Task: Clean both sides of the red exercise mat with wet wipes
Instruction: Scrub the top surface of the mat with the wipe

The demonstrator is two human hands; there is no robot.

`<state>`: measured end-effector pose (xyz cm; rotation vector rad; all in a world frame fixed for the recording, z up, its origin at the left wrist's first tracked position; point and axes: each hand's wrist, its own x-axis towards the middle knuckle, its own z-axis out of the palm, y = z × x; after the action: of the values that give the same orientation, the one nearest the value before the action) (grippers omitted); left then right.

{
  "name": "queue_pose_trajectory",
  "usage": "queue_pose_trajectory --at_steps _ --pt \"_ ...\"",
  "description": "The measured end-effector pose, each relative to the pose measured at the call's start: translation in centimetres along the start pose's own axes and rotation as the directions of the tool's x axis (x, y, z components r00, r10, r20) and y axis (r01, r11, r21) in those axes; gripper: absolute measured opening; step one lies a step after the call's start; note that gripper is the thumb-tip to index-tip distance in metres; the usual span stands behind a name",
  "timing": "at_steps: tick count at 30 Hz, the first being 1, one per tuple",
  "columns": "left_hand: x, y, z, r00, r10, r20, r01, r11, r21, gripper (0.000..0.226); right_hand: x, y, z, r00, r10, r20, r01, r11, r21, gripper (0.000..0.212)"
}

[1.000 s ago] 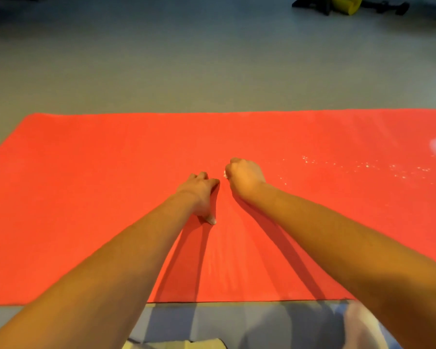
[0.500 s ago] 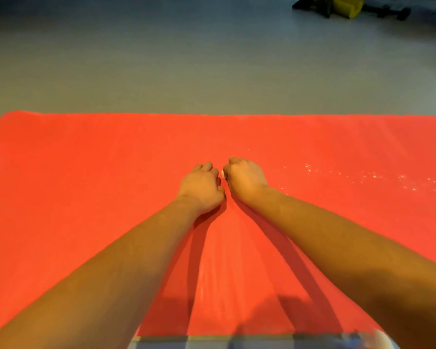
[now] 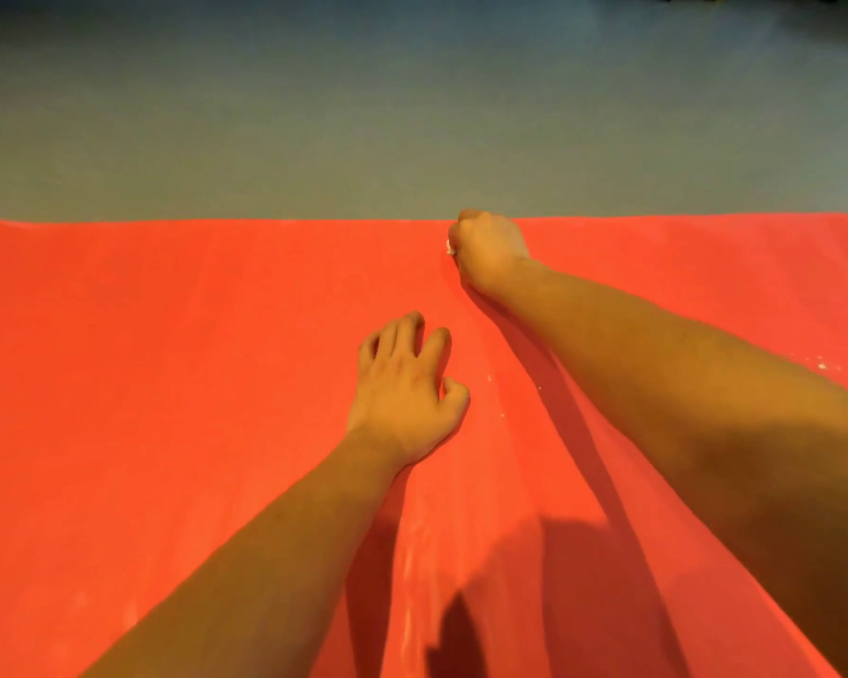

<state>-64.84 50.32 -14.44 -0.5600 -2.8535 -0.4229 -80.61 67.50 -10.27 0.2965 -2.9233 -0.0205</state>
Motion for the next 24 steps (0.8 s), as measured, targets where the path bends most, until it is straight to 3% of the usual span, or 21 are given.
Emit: queue_pose_trajectory --at_steps 8,17,24 --pt "0.1 0.5 -0.2 0.999 -0.005 0.052 0.004 1.0 0.011 0.063 3.5 1.7 -0.1 0.999 0.004 0.05 -0.004 1.0 0.006 0.02" --pt "0.2 0.5 0.0 0.998 -0.002 0.058 0.0 0.999 0.035 0.066 -0.9 2.0 1.2 0.995 -0.089 -0.054 0.093 0.992 0.086 0.023" --pt "0.3 0.4 0.2 1.0 -0.004 0.03 0.002 0.999 0.04 0.065 3.2 1.7 0.7 0.999 0.048 -0.006 -0.048 0.998 0.031 0.025"
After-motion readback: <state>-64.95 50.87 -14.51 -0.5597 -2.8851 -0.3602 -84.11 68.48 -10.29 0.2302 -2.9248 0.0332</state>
